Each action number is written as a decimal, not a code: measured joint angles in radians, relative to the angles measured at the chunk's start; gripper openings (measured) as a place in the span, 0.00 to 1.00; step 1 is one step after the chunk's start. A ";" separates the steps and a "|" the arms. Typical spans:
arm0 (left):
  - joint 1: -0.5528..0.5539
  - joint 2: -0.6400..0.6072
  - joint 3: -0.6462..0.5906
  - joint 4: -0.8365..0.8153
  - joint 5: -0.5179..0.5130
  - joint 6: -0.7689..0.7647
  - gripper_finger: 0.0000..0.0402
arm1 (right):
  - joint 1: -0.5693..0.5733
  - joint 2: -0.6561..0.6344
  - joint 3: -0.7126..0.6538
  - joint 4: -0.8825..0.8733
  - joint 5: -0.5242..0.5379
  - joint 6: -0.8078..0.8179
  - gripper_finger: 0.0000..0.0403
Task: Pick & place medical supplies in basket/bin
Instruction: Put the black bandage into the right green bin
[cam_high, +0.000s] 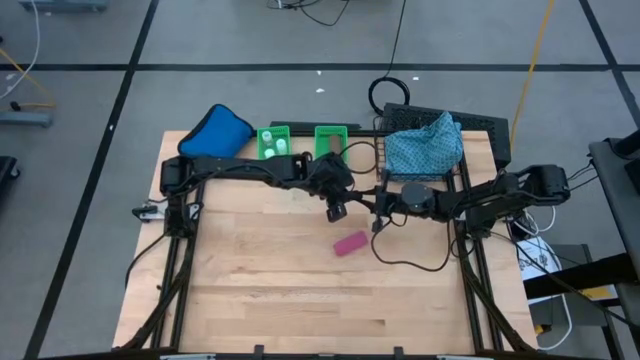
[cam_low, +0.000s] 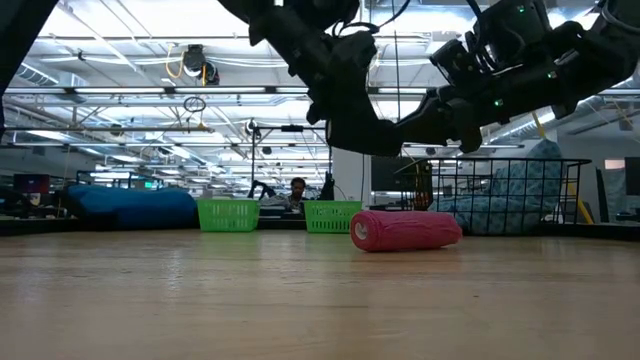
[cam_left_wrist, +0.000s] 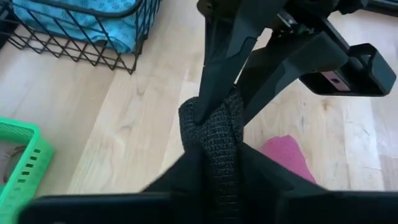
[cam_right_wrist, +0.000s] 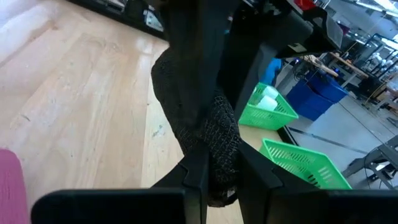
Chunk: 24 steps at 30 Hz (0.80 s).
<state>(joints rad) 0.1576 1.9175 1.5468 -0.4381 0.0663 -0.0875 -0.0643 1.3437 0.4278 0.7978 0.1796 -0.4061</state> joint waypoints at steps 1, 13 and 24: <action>0.004 0.002 0.000 -0.004 0.003 0.000 0.18 | 0.000 0.000 0.000 -0.004 0.001 0.000 0.11; 0.047 0.000 -0.005 -0.041 -0.009 0.006 0.12 | 0.001 -0.196 0.001 -0.179 0.082 0.256 0.30; 0.172 -0.045 -0.002 0.079 -0.119 -0.065 0.12 | 0.002 -0.441 -0.002 -0.460 0.104 0.324 0.47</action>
<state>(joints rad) 0.3291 1.8722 1.5452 -0.3586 -0.0529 -0.1521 -0.0628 0.9032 0.4263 0.3374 0.2832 -0.0823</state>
